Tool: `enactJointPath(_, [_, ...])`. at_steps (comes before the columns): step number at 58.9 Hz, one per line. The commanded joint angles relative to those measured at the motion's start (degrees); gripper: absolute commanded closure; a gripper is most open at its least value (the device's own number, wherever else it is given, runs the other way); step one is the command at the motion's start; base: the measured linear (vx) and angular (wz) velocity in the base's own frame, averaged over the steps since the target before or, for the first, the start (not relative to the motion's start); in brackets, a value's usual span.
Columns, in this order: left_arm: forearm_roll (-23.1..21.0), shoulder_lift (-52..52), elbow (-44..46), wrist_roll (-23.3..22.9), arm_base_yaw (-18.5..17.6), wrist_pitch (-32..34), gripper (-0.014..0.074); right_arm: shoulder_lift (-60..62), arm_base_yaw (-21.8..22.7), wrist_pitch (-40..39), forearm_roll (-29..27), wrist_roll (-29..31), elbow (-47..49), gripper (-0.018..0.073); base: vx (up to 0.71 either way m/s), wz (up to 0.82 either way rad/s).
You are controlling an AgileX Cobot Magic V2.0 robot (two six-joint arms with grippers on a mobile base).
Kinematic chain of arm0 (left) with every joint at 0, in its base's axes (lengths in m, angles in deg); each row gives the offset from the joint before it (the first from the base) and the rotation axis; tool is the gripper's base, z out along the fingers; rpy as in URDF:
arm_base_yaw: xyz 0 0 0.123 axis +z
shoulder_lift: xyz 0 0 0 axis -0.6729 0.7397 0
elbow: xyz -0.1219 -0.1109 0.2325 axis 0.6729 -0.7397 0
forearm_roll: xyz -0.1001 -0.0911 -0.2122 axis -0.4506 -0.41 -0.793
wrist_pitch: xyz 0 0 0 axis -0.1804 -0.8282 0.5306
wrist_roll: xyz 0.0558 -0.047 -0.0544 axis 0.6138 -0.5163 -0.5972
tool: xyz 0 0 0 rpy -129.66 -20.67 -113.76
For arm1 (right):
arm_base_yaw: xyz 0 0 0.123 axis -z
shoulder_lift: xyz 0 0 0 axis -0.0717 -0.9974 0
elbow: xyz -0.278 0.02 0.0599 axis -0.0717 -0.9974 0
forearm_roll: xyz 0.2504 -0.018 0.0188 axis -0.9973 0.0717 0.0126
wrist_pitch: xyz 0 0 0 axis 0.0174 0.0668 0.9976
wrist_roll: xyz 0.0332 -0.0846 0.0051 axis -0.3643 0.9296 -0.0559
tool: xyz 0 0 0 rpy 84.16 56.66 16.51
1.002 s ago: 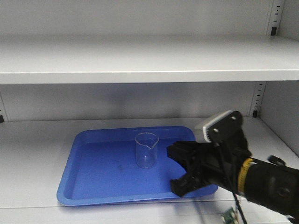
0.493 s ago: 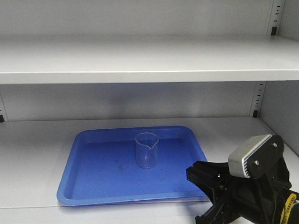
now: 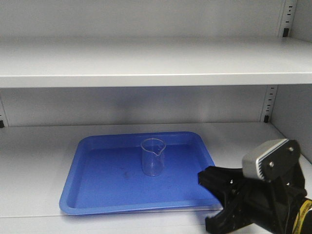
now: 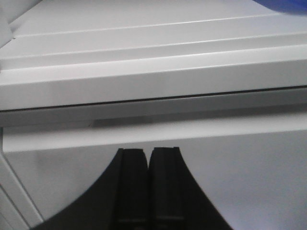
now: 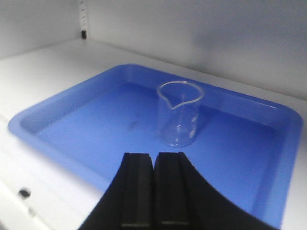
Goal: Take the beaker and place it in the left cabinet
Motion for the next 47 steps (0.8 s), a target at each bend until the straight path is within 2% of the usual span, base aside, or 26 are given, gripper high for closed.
enactJointPath(1, [0.2, -0.6, 0.9, -0.2, -0.3, 4.3, 0.0593, 2.6, 1.4, 4.1, -16.4, 8.4, 1.6, 0.0565, 0.00, 0.00])
enactJointPath(7, [0.2, -0.6, 0.9, -0.2, -0.3, 4.3, 0.0593, 3.7, 3.3, 10.5, -36.9, 27.5, 1.6, 0.0565, 0.00, 0.00])
enactJointPath(10, [0.2, -0.6, 0.9, -0.2, -0.3, 4.3, 0.0593, 4.8, 3.7, 12.9, -43.4, 36.3, 1.6, 0.0565, 0.00, 0.00])
enactJointPath(14, [0.2, -0.6, 0.9, -0.2, -0.3, 4.3, 0.0593, 7.1, 3.7, 14.3, -48.5, 46.1, 1.6, 0.0565, 0.00, 0.00])
enactJointPath(19, [0.2, -0.6, 0.9, -0.2, -0.3, 4.3, 0.0593, 10.7, 4.2, 14.6, -51.6, 53.7, 1.6, 0.0565, 0.00, 0.00])
enactJointPath(26, [0.2, -0.6, 0.9, -0.2, -0.3, 4.3, 0.0593, 17.3, 9.6, 12.9, -53.5, 52.3, -1.5, 0.0565, 0.00, 0.00])
enactJointPath(34, [0.2, -0.6, 0.9, -0.2, -0.3, 4.3, 0.0593, 26.3, 15.3, 9.8, -51.9, 47.8, -9.9, 0.0565, 0.00, 0.00])
enactJointPath(47, [0.2, -0.6, 0.9, -0.2, -0.3, 4.3, 0.0593, 42.7, 18.3, 9.0, -50.5, 44.4, -26.0, 0.0565, 0.00, 0.00])
